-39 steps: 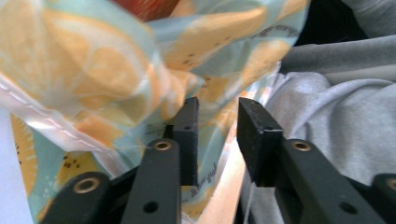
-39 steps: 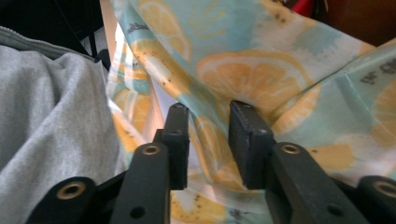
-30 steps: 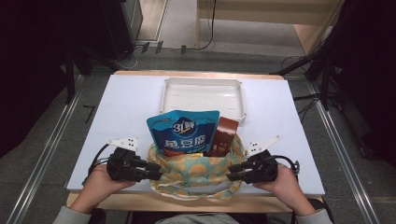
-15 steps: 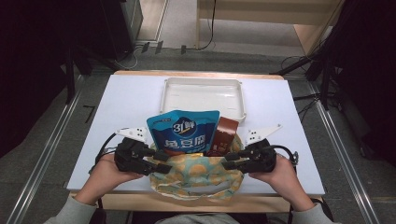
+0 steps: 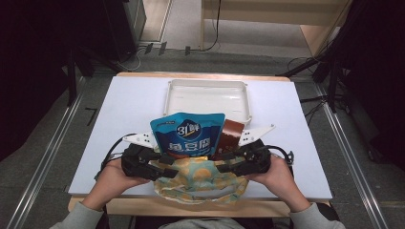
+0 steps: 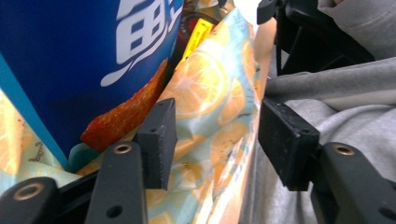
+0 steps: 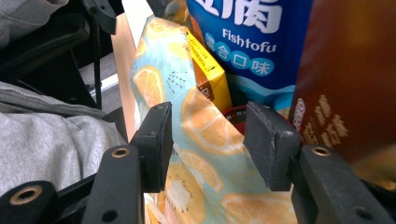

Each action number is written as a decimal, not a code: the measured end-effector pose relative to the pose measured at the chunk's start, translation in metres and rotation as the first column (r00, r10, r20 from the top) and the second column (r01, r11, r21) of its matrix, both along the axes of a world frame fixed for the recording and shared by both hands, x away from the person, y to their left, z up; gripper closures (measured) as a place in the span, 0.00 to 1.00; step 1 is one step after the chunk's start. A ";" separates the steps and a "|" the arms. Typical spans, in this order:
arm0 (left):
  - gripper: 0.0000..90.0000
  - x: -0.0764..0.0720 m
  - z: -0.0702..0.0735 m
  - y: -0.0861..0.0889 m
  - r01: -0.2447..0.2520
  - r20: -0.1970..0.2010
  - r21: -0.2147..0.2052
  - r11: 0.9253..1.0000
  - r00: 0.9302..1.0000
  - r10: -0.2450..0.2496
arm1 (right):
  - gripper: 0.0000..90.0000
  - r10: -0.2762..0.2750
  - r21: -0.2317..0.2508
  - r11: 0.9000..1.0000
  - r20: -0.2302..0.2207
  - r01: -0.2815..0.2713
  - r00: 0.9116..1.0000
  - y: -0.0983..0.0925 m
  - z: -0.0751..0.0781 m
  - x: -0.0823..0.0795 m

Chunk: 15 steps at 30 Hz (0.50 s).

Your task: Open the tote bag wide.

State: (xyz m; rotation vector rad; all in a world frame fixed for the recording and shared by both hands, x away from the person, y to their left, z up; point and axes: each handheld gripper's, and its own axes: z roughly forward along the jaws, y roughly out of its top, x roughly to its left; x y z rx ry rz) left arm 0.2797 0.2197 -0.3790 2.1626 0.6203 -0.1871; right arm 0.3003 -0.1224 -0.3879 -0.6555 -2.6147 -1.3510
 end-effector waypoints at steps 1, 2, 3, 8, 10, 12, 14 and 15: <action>0.57 0.000 -0.002 0.000 -0.002 0.005 0.004 1.000 1.000 0.002 | 0.59 0.001 -0.003 1.000 0.000 -0.001 1.000 0.001 -0.001 0.000; 0.58 0.000 -0.004 0.000 -0.008 0.013 0.009 1.000 1.000 0.007 | 0.59 0.006 -0.004 1.000 0.000 -0.006 1.000 0.002 -0.002 0.001; 0.60 0.000 -0.005 0.000 -0.010 0.015 0.012 1.000 1.000 0.010 | 0.59 0.008 -0.008 1.000 0.001 -0.008 1.000 0.004 -0.003 0.001; 0.75 -0.002 -0.010 -0.001 -0.018 0.027 0.052 0.998 0.999 0.016 | 0.68 0.026 -0.023 0.999 -0.006 -0.026 1.000 0.008 -0.007 0.000; 0.84 -0.001 -0.011 -0.001 -0.024 0.017 0.056 0.998 1.000 0.023 | 0.80 0.045 -0.025 0.999 -0.017 -0.045 0.999 0.010 -0.008 -0.001; 0.99 -0.001 -0.011 -0.001 -0.018 0.005 0.048 0.999 1.000 0.018 | 0.95 0.061 -0.029 0.998 -0.018 -0.061 0.998 0.011 -0.008 -0.003; 1.00 -0.001 -0.011 -0.001 -0.015 -0.005 0.047 0.999 1.000 0.015 | 1.00 0.062 -0.029 0.998 -0.026 -0.062 0.998 0.011 -0.008 -0.004; 1.00 -0.001 -0.011 0.000 -0.014 -0.016 0.047 0.999 1.000 0.015 | 1.00 0.062 -0.029 0.998 -0.026 -0.062 0.998 0.011 -0.008 -0.004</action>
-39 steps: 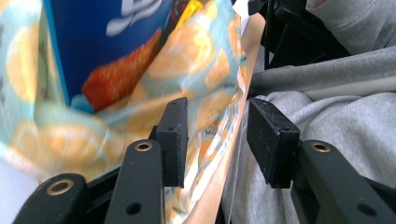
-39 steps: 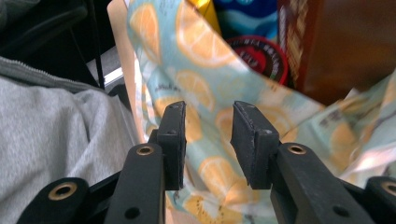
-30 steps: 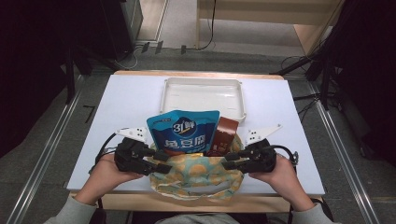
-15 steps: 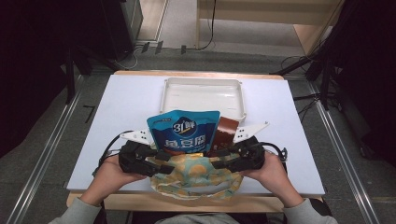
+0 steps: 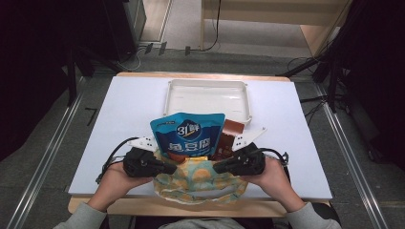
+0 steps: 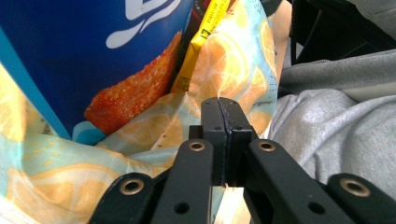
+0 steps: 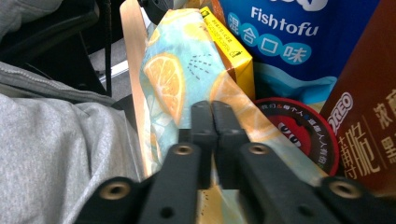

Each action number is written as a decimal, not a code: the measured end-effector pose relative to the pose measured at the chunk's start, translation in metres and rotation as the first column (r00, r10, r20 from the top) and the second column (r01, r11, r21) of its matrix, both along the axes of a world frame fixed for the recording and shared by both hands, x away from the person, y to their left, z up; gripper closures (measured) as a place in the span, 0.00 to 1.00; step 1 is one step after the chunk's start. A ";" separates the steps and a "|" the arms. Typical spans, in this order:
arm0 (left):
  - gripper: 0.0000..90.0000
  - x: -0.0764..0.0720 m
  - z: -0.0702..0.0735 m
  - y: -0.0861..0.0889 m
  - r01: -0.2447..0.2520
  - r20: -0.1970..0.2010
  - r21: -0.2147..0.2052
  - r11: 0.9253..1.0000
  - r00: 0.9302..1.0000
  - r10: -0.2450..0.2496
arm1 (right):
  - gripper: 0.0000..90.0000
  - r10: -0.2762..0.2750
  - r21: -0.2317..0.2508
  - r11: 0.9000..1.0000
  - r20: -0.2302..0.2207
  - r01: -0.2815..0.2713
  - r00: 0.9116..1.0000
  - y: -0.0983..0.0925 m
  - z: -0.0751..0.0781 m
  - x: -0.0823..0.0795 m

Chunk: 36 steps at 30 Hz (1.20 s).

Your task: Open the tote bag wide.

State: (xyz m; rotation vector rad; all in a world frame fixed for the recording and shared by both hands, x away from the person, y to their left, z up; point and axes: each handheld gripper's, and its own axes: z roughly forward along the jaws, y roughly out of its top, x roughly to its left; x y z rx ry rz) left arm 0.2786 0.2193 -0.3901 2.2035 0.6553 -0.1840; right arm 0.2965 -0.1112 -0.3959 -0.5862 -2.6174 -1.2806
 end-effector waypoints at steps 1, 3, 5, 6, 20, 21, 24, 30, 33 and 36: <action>1.00 0.000 0.000 0.000 0.003 -0.010 0.001 1.000 1.000 -0.003 | 1.00 0.000 0.001 1.000 -0.001 0.000 1.000 0.000 0.000 0.000; 1.00 0.000 -0.001 0.001 0.011 -0.022 -0.001 1.000 1.000 -0.011 | 1.00 0.000 -0.006 1.000 -0.009 0.000 1.000 0.000 0.000 -0.001; 1.00 -0.002 -0.003 0.001 0.011 -0.033 -0.009 1.000 0.999 -0.011 | 1.00 -0.003 -0.005 1.000 -0.004 0.003 1.000 -0.001 0.000 -0.002; 1.00 -0.003 -0.004 0.002 0.018 -0.039 -0.010 1.000 0.999 -0.018 | 1.00 -0.003 -0.005 1.000 -0.004 0.003 1.000 -0.001 0.000 -0.002; 1.00 -0.015 -0.017 0.007 0.006 -0.096 -0.049 0.999 0.995 -0.011 | 1.00 -0.138 0.040 0.990 0.056 0.136 0.989 -0.001 0.009 0.003; 1.00 -0.015 -0.017 0.007 0.007 -0.098 -0.051 0.999 0.995 -0.012 | 1.00 -0.145 0.046 0.989 0.057 0.142 0.988 0.002 0.008 0.005; 1.00 -0.014 -0.018 0.007 0.010 -0.098 -0.050 0.999 0.995 -0.015 | 1.00 -0.153 0.047 0.988 0.054 0.150 0.987 0.006 0.006 0.006; 1.00 -0.014 -0.019 0.008 0.001 -0.100 -0.072 0.997 0.995 -0.009 | 1.00 -0.151 0.035 0.988 0.039 0.150 0.988 0.016 -0.003 0.007; 1.00 -0.012 -0.021 0.009 -0.006 -0.118 -0.079 0.997 0.993 -0.004 | 1.00 -0.134 0.037 0.990 0.021 0.133 0.991 0.014 -0.006 0.004; 1.00 -0.011 -0.023 0.009 -0.007 -0.125 -0.070 0.998 0.992 -0.002 | 1.00 -0.119 0.030 0.992 0.009 0.119 0.993 0.011 -0.010 -0.001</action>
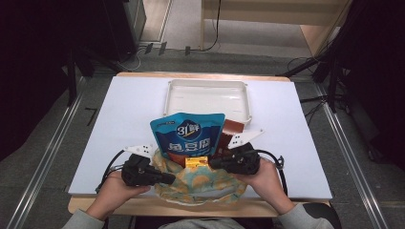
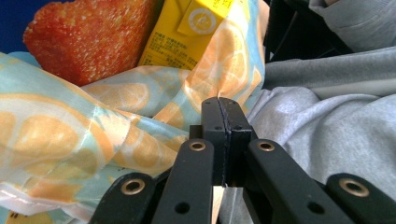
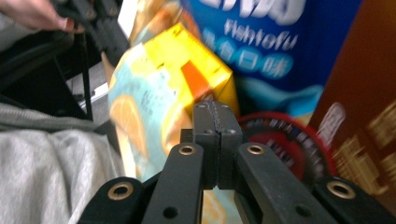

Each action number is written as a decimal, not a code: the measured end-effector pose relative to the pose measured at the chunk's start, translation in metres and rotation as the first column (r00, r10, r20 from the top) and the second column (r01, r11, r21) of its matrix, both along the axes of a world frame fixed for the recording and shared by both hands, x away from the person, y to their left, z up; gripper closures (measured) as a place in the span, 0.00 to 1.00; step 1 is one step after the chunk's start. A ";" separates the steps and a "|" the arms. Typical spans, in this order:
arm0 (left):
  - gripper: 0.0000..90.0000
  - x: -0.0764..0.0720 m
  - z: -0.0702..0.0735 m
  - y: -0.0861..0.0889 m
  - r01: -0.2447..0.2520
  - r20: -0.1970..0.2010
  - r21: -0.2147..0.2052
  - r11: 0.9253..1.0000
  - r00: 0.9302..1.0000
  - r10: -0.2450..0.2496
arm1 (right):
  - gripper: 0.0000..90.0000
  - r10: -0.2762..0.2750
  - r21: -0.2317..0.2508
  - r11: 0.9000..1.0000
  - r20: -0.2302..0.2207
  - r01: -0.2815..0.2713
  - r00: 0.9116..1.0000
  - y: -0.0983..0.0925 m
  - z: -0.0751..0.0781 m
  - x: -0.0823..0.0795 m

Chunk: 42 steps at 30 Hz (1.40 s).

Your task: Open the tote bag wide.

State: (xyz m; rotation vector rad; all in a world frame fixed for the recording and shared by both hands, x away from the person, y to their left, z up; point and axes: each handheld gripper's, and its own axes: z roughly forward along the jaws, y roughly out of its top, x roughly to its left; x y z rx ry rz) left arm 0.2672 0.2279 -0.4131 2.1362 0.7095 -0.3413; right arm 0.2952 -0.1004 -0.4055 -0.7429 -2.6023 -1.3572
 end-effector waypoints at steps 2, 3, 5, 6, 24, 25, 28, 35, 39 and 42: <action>1.00 0.001 -0.002 -0.001 -0.003 -0.006 -0.002 1.000 1.000 0.003 | 1.00 0.009 -0.007 1.000 -0.010 -0.009 1.000 -0.001 -0.003 -0.003; 1.00 0.001 -0.003 -0.002 -0.004 -0.015 0.001 1.000 1.000 0.004 | 1.00 0.014 -0.009 1.000 -0.013 -0.014 1.000 -0.001 -0.005 -0.005; 1.00 0.002 -0.005 -0.003 0.005 -0.016 0.015 1.000 1.000 -0.005 | 1.00 0.020 -0.013 1.000 -0.021 -0.020 1.000 -0.002 -0.007 -0.006; 1.00 0.002 -0.006 -0.003 0.007 -0.018 0.021 1.000 1.000 -0.006 | 1.00 0.024 -0.021 0.999 -0.028 -0.025 0.999 -0.002 -0.008 -0.007; 1.00 0.012 -0.026 0.006 -0.023 -0.053 0.038 0.999 0.998 0.025 | 1.00 0.060 -0.037 0.997 -0.030 -0.061 0.998 -0.024 -0.029 -0.019; 1.00 0.013 -0.026 0.006 -0.021 -0.053 0.041 0.999 0.998 0.023 | 1.00 0.065 -0.039 0.997 -0.033 -0.066 0.997 -0.025 -0.030 -0.019; 1.00 0.014 -0.028 0.007 -0.026 -0.052 0.045 0.999 0.998 0.029 | 1.00 0.068 -0.047 0.996 -0.026 -0.069 0.997 -0.030 -0.032 -0.019; 0.99 0.017 -0.031 0.010 -0.048 -0.053 0.047 0.998 0.997 0.050 | 1.00 0.003 -0.077 0.997 -0.054 -0.007 0.999 -0.044 -0.042 -0.012; 0.99 0.022 -0.034 0.013 -0.056 -0.062 0.048 0.997 0.996 0.059 | 1.00 -0.016 -0.078 0.997 -0.074 0.011 0.997 -0.048 -0.050 -0.005; 1.00 0.025 -0.037 0.011 -0.056 -0.068 0.055 0.997 0.996 0.060 | 1.00 -0.022 -0.091 0.996 -0.085 0.014 0.996 -0.047 -0.056 -0.003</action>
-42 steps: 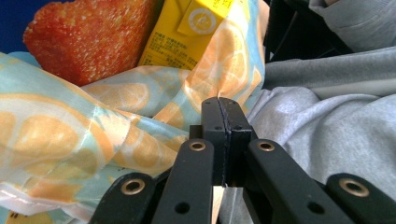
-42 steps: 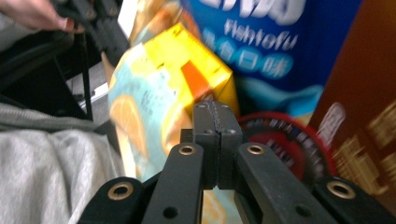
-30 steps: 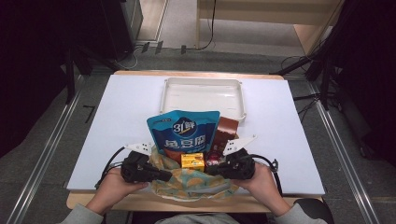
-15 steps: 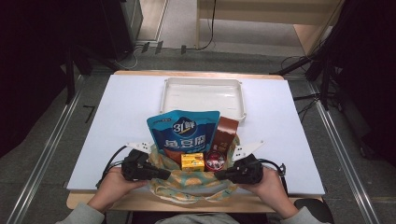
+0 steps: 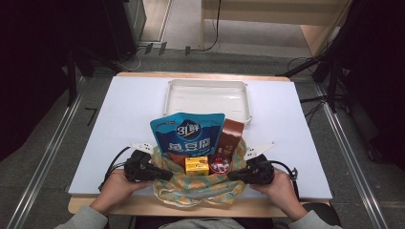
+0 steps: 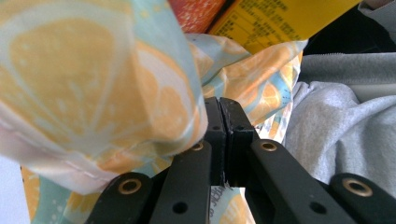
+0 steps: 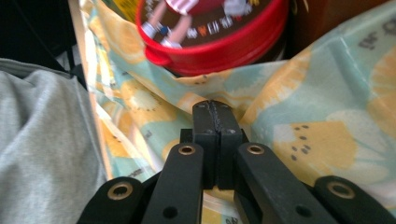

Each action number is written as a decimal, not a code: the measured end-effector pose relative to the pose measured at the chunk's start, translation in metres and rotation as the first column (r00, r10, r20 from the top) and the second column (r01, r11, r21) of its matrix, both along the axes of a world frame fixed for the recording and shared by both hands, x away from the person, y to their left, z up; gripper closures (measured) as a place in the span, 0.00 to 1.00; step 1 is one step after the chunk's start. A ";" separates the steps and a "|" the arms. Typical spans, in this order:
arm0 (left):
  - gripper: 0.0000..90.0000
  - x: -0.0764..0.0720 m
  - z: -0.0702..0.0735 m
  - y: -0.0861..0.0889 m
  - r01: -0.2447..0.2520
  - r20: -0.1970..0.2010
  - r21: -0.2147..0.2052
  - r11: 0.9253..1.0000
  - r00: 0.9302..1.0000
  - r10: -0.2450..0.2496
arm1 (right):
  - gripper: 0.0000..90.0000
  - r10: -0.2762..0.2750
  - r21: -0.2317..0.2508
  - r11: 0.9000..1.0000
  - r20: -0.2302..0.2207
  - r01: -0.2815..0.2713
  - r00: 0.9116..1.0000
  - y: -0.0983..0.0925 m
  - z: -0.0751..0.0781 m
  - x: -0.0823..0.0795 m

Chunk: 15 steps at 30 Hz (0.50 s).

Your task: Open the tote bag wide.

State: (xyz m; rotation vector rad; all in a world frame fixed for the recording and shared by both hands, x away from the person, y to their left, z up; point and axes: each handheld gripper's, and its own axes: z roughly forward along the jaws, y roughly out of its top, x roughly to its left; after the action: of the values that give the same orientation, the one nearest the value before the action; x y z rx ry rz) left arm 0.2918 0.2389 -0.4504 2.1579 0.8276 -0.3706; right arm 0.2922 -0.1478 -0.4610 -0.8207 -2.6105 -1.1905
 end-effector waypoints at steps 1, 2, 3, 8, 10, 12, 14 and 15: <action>1.00 0.001 -0.001 0.000 -0.001 -0.003 0.004 1.000 1.000 0.001 | 1.00 0.005 -0.006 1.000 0.004 -0.005 1.000 0.001 -0.002 0.001; 1.00 0.003 -0.002 0.000 0.001 0.001 0.007 1.000 1.000 -0.001 | 1.00 0.005 -0.008 1.000 0.002 -0.005 1.000 0.001 -0.003 0.001; 1.00 0.004 -0.003 0.000 0.001 0.000 0.009 1.000 1.000 -0.001 | 1.00 0.006 -0.010 1.000 0.000 -0.006 1.000 0.002 -0.005 0.001; 1.00 0.007 -0.010 0.001 -0.001 -0.016 0.004 1.000 1.000 0.001 | 1.00 0.011 -0.020 1.000 0.004 -0.011 1.000 0.002 -0.010 0.002; 1.00 0.008 -0.012 0.002 -0.001 -0.019 0.004 1.000 1.000 0.001 | 1.00 0.015 -0.026 1.000 0.014 -0.015 1.000 0.002 -0.012 0.002; 1.00 0.008 -0.014 0.002 -0.001 -0.014 0.007 1.000 1.000 0.001 | 1.00 0.015 -0.026 1.000 0.028 -0.015 0.999 0.002 -0.014 0.002; 1.00 0.009 -0.017 0.002 0.001 -0.014 0.020 1.000 1.000 0.000 | 1.00 0.022 -0.042 0.999 0.042 -0.020 0.999 0.003 -0.017 0.002; 1.00 0.010 -0.019 0.001 -0.001 -0.022 0.023 1.000 1.000 0.002 | 1.00 0.027 -0.037 0.999 0.042 -0.025 0.999 0.002 -0.018 0.003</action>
State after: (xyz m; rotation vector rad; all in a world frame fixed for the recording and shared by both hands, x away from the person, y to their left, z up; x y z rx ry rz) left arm 0.3015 0.2403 -0.4691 2.1780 0.8496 -0.3860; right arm 0.2952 -0.1455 -0.4791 -0.7740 -2.6758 -1.1698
